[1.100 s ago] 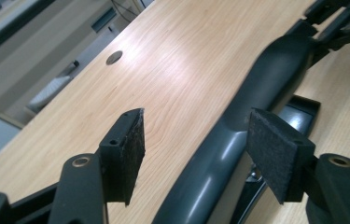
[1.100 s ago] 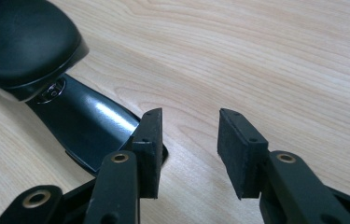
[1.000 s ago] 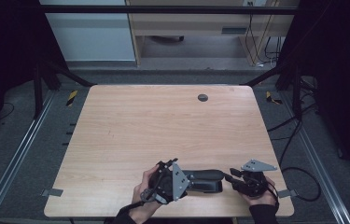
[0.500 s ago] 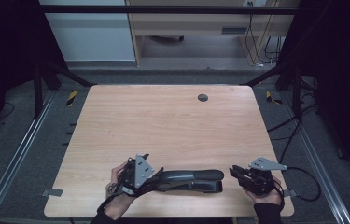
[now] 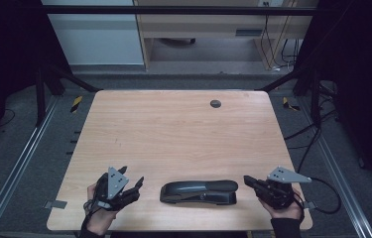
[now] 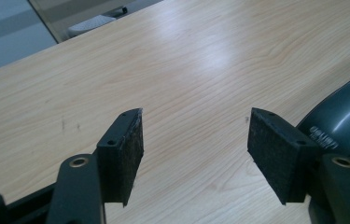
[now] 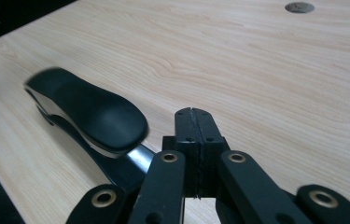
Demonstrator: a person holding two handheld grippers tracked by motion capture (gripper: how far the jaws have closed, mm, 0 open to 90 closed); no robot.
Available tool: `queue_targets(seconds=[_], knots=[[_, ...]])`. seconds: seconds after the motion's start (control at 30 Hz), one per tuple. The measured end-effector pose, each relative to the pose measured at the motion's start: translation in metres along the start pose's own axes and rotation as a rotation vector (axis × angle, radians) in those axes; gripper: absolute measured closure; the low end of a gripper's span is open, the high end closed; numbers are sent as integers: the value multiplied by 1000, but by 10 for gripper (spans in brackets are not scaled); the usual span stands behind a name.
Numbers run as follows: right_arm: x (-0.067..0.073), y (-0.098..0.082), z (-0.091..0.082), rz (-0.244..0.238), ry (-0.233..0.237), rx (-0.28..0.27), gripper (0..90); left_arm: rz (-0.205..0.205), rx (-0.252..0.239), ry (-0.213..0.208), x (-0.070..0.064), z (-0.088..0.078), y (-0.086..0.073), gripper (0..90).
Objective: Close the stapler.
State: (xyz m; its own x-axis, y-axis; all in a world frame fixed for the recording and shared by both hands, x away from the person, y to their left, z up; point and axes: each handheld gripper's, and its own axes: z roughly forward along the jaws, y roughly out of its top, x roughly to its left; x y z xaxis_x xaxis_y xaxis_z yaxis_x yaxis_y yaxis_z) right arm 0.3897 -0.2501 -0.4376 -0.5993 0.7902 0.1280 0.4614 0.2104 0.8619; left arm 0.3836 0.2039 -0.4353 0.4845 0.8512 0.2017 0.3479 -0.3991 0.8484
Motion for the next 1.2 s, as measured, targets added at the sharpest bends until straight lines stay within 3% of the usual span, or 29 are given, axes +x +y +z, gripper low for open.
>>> queue_targets(seconds=[0.3,0.6,0.9,1.0,1.2], knots=[[13,7,-2,-1,71,-27,900,-41,38,36,15,-4,-21,348],[27,11,3,-29,123,-17,900,-55,46,45,18,1,-24,350],[27,6,8,-36,123,-23,900,-38,57,44,16,3,-25,350],[26,1,13,-38,96,8,900,-32,57,42,14,4,-25,350],[24,-4,16,-32,91,20,900,-24,63,42,13,4,-26,352]])
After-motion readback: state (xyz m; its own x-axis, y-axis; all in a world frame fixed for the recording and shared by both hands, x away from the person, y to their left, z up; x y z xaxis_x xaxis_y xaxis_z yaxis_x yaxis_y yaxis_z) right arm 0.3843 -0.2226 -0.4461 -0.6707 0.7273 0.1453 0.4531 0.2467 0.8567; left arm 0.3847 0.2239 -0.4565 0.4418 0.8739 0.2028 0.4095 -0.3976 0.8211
